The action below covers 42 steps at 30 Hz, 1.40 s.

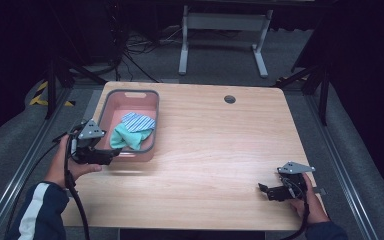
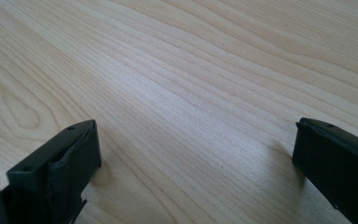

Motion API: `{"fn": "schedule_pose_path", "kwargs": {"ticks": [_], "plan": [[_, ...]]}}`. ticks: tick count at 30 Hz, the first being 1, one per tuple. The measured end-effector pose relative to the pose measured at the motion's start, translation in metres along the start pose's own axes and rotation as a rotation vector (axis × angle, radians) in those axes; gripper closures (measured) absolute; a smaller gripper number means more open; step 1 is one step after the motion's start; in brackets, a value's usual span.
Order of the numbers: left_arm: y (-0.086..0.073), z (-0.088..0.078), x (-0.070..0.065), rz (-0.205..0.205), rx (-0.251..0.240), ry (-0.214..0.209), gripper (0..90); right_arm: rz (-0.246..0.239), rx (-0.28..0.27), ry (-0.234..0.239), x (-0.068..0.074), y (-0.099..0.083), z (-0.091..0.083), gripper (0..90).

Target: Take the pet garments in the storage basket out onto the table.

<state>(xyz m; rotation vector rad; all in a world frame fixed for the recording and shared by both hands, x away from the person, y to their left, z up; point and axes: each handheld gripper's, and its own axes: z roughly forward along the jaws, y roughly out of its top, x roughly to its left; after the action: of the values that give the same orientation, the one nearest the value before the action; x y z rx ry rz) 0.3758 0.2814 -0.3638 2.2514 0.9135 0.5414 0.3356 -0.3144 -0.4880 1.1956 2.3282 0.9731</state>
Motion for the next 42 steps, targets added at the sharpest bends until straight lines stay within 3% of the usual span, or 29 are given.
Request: {"fn": "schedule_pose_path", "kwargs": {"ticks": [9, 20, 25, 30, 35, 38, 42], "plan": [[0.019, 0.02, 0.012, -0.002, 0.053, 0.0, 19.6, 0.001, 0.0, -0.001, 0.0, 0.0, 0.0, 1.3], [0.041, 0.063, 0.021, -0.01, 0.14, -0.023, 19.6, 0.004, 0.0, 0.001, 0.0, 0.0, 0.0, 1.3], [0.047, 0.076, 0.024, 0.002, 0.188, -0.021, 19.4, 0.004, 0.0, 0.0, 0.0, 0.0, 0.0, 1.3], [0.05, 0.093, 0.031, -0.015, 0.242, -0.029, 19.1, 0.005, 0.0, 0.0, 0.0, 0.0, 0.0, 1.3], [0.051, 0.105, 0.034, -0.011, 0.284, 0.007, 19.6, 0.004, -0.001, 0.0, 0.0, 0.0, 0.0, 1.3], [0.05, 0.113, 0.035, -0.017, 0.33, 0.007, 19.7, 0.005, 0.0, 0.0, 0.0, 0.0, 0.0, 1.3], [0.051, 0.12, 0.038, -0.053, 0.38, -0.001, 19.0, 0.005, 0.0, 0.0, 0.0, 0.0, 0.0, 1.3]]}}
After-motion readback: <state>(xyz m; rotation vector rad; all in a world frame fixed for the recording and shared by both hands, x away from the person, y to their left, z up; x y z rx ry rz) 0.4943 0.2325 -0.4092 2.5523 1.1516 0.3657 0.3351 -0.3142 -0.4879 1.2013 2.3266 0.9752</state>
